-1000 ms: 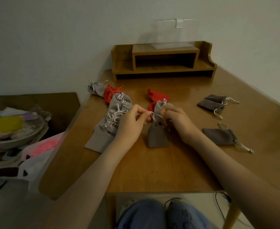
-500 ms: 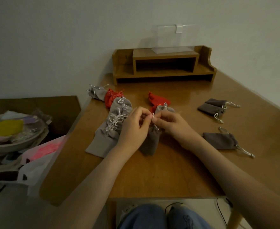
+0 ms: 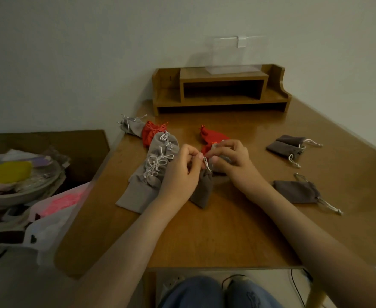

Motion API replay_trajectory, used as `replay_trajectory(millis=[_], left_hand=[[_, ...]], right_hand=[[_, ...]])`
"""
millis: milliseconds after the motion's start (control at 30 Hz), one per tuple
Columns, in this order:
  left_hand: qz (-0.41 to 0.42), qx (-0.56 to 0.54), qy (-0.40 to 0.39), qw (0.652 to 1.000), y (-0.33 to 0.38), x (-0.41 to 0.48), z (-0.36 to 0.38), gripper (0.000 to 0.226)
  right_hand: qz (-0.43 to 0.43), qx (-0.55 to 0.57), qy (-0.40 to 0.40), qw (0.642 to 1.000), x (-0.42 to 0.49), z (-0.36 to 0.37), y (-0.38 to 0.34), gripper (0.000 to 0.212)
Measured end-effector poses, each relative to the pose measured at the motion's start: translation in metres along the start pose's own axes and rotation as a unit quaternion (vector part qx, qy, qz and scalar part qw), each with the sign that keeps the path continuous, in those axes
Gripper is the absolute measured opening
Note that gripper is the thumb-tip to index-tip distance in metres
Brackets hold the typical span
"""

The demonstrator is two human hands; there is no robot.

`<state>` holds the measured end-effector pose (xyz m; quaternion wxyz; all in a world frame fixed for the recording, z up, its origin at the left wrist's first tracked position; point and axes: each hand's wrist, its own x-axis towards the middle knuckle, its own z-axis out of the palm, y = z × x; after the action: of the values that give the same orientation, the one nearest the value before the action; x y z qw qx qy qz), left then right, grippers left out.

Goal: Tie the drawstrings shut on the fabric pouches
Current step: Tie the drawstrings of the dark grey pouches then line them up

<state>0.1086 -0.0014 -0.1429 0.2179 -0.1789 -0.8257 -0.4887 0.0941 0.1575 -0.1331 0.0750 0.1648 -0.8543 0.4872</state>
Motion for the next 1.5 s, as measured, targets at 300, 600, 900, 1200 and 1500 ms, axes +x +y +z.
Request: replay_trajectory(millis=[300,600,900,1200,1500], left_hand=[[0.04,0.036,0.024,0.998,-0.005,0.002,0.0,0.01],[-0.125,-0.154,-0.104,0.975,-0.003,0.005,0.0,0.016],[-0.168,-0.26,-0.138,0.941,0.006,0.004,-0.002,0.025],[-0.174,-0.272,-0.151,0.934,0.01,0.004,-0.005,0.017],[-0.207,-0.309,-0.096,0.923,0.008,0.007,-0.003,0.018]], right_hand=[[0.0,0.105,-0.078,0.991,-0.006,0.001,-0.012,0.012],[-0.026,0.198,0.017,0.98,-0.006,0.0,-0.01,0.004],[-0.081,0.191,-0.03,0.978,-0.006,-0.002,-0.008,0.006],[-0.096,0.194,-0.028,0.976,-0.002,0.001,-0.002,0.009],[0.009,0.178,-0.099,0.979,-0.001,0.002,-0.001,0.027]])
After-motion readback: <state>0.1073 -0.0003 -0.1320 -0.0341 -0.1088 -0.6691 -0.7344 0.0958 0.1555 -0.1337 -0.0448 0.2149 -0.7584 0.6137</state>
